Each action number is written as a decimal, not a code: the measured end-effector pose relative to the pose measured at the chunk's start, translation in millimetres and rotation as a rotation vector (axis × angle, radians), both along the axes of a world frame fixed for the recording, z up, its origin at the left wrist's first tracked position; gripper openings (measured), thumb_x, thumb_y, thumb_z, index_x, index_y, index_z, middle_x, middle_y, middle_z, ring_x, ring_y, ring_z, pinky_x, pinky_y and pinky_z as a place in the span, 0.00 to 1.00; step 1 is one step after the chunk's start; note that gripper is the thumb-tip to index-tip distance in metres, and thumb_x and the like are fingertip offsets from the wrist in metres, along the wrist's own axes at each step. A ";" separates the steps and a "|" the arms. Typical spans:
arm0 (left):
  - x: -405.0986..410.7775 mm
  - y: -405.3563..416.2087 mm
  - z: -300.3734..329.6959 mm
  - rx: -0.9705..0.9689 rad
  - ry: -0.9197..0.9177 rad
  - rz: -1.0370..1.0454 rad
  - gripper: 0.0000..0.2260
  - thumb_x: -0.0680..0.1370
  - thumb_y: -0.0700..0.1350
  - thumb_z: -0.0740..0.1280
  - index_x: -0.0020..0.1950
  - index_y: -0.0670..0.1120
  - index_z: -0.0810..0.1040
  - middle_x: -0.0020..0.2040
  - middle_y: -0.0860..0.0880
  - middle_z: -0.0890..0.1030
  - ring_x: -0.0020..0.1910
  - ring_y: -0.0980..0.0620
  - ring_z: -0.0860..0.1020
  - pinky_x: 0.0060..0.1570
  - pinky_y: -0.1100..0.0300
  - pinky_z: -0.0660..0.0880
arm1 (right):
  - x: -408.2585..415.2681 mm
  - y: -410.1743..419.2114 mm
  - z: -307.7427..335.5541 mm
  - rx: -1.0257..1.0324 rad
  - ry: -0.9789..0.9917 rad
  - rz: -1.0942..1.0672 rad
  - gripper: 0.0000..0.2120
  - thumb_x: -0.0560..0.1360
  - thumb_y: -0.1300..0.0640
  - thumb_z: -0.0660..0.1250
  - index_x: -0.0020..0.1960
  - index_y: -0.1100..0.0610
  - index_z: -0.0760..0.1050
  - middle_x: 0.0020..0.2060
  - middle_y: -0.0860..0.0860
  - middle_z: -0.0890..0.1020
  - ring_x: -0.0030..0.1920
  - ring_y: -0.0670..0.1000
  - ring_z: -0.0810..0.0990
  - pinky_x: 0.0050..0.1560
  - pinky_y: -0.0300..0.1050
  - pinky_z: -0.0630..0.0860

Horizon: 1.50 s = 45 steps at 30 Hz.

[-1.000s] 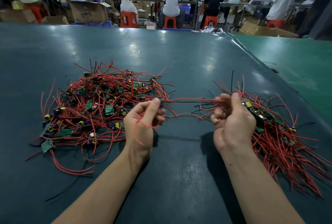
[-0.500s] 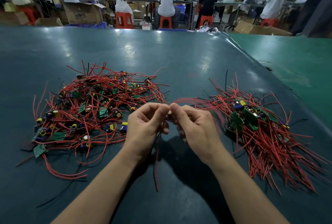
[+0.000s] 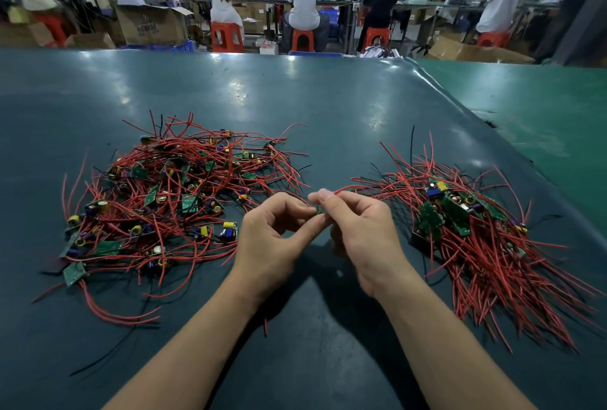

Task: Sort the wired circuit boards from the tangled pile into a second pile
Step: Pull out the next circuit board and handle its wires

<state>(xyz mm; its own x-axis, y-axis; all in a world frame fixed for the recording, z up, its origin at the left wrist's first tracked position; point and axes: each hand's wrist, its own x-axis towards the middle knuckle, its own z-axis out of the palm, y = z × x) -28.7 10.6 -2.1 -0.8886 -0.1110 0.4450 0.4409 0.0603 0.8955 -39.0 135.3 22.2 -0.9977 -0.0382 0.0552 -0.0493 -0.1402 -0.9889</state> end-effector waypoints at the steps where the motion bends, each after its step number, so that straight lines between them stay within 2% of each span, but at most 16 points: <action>1: 0.2 0.1 -0.3 -0.014 -0.008 -0.006 0.10 0.68 0.42 0.77 0.37 0.40 0.77 0.35 0.50 0.81 0.35 0.54 0.77 0.38 0.62 0.75 | -1.7 2.0 -0.6 0.019 0.012 -0.013 0.10 0.79 0.57 0.67 0.43 0.59 0.83 0.20 0.43 0.68 0.22 0.43 0.63 0.22 0.36 0.59; 3: 0.5 -0.2 -0.3 -0.002 -0.030 -0.016 0.10 0.70 0.39 0.78 0.35 0.42 0.77 0.33 0.51 0.81 0.32 0.54 0.75 0.35 0.61 0.72 | -5.5 7.3 -1.8 0.032 0.024 -0.050 0.10 0.79 0.57 0.66 0.42 0.58 0.83 0.20 0.42 0.67 0.22 0.42 0.62 0.23 0.33 0.60; 7: 2.1 -0.7 1.6 0.000 -0.008 -0.010 0.11 0.68 0.41 0.76 0.33 0.41 0.75 0.30 0.56 0.79 0.30 0.57 0.73 0.32 0.65 0.69 | -14.7 17.8 -4.3 0.026 0.047 -0.184 0.13 0.80 0.55 0.65 0.41 0.56 0.83 0.25 0.50 0.58 0.24 0.46 0.55 0.24 0.36 0.56; 13: 6.5 -0.9 4.7 0.023 0.007 -0.058 0.15 0.67 0.39 0.75 0.32 0.32 0.71 0.28 0.56 0.78 0.29 0.57 0.72 0.32 0.67 0.69 | -23.8 27.0 -6.8 0.008 0.095 -0.404 0.14 0.80 0.54 0.65 0.38 0.55 0.83 0.24 0.50 0.61 0.26 0.49 0.57 0.30 0.45 0.55; 19: 10.1 -0.6 8.2 0.050 -0.006 -0.124 0.13 0.67 0.38 0.75 0.30 0.41 0.71 0.28 0.56 0.77 0.29 0.54 0.70 0.32 0.64 0.68 | -23.6 26.7 -6.6 0.048 0.147 -0.523 0.20 0.80 0.51 0.63 0.31 0.51 0.80 0.20 0.45 0.62 0.24 0.50 0.59 0.30 0.47 0.57; 25: 6.9 -5.3 8.9 0.128 0.009 -0.117 0.15 0.66 0.36 0.74 0.29 0.44 0.68 0.27 0.54 0.73 0.28 0.56 0.68 0.31 0.65 0.66 | -21.7 29.8 -2.8 0.195 0.317 -0.647 0.18 0.80 0.47 0.60 0.36 0.51 0.79 0.18 0.42 0.66 0.22 0.44 0.62 0.28 0.41 0.60; 29: 4.1 -11.2 15.6 0.332 -0.048 -0.130 0.17 0.65 0.37 0.75 0.27 0.48 0.68 0.27 0.47 0.70 0.26 0.51 0.66 0.29 0.63 0.65 | -26.3 43.9 4.9 -0.005 0.262 -0.774 0.18 0.77 0.46 0.60 0.34 0.51 0.78 0.22 0.44 0.68 0.27 0.54 0.65 0.30 0.54 0.64; 31: 0.6 -16.4 20.6 0.516 -0.119 -0.134 0.14 0.68 0.37 0.73 0.29 0.47 0.70 0.28 0.47 0.74 0.25 0.52 0.69 0.28 0.63 0.67 | -21.9 44.0 5.5 0.000 0.269 -0.711 0.18 0.78 0.46 0.60 0.34 0.52 0.79 0.24 0.47 0.70 0.28 0.55 0.66 0.30 0.57 0.65; 33: -2.0 -18.5 26.1 0.695 -0.248 -0.169 0.09 0.71 0.43 0.73 0.37 0.44 0.74 0.33 0.46 0.79 0.26 0.55 0.73 0.29 0.64 0.72 | -14.6 29.9 4.1 -0.003 0.257 -0.476 0.20 0.79 0.44 0.61 0.37 0.53 0.81 0.26 0.46 0.72 0.27 0.51 0.68 0.28 0.48 0.65; 35: -3.2 -15.2 28.3 0.751 -0.387 -0.199 0.09 0.70 0.47 0.70 0.45 0.43 0.77 0.36 0.46 0.82 0.27 0.57 0.75 0.29 0.66 0.76 | -7.8 13.5 2.1 0.098 0.231 -0.239 0.17 0.81 0.45 0.62 0.40 0.53 0.82 0.27 0.45 0.75 0.26 0.45 0.70 0.28 0.41 0.65; 38: -2.5 -7.8 25.9 0.683 -0.441 -0.199 0.08 0.70 0.44 0.69 0.46 0.43 0.80 0.34 0.45 0.83 0.25 0.55 0.77 0.28 0.65 0.77 | -3.0 0.2 -1.2 0.182 0.232 -0.018 0.09 0.79 0.52 0.66 0.44 0.52 0.82 0.28 0.42 0.78 0.26 0.39 0.72 0.28 0.31 0.67; 42: -1.2 -4.6 20.7 0.523 -0.399 -0.213 0.09 0.71 0.44 0.69 0.47 0.40 0.77 0.34 0.46 0.82 0.25 0.54 0.76 0.27 0.64 0.75 | 1.5 1.7 -1.9 0.031 0.089 0.084 0.12 0.74 0.47 0.69 0.44 0.55 0.84 0.25 0.46 0.74 0.23 0.44 0.66 0.21 0.34 0.60; 45: -1.7 -6.5 20.6 0.439 -0.406 -0.227 0.12 0.69 0.46 0.71 0.46 0.40 0.76 0.33 0.44 0.81 0.23 0.54 0.74 0.25 0.63 0.74 | 0.1 5.1 1.6 -0.038 0.020 0.080 0.07 0.75 0.53 0.71 0.41 0.54 0.85 0.24 0.45 0.76 0.21 0.42 0.65 0.21 0.33 0.59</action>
<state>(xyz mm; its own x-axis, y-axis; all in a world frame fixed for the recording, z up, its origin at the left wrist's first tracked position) -30.5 4.1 18.5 -0.9997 0.0046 0.0240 0.0201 -0.4049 0.9142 -39.0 140.4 23.8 -0.9903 -0.1153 0.0776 -0.0557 -0.1821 -0.9817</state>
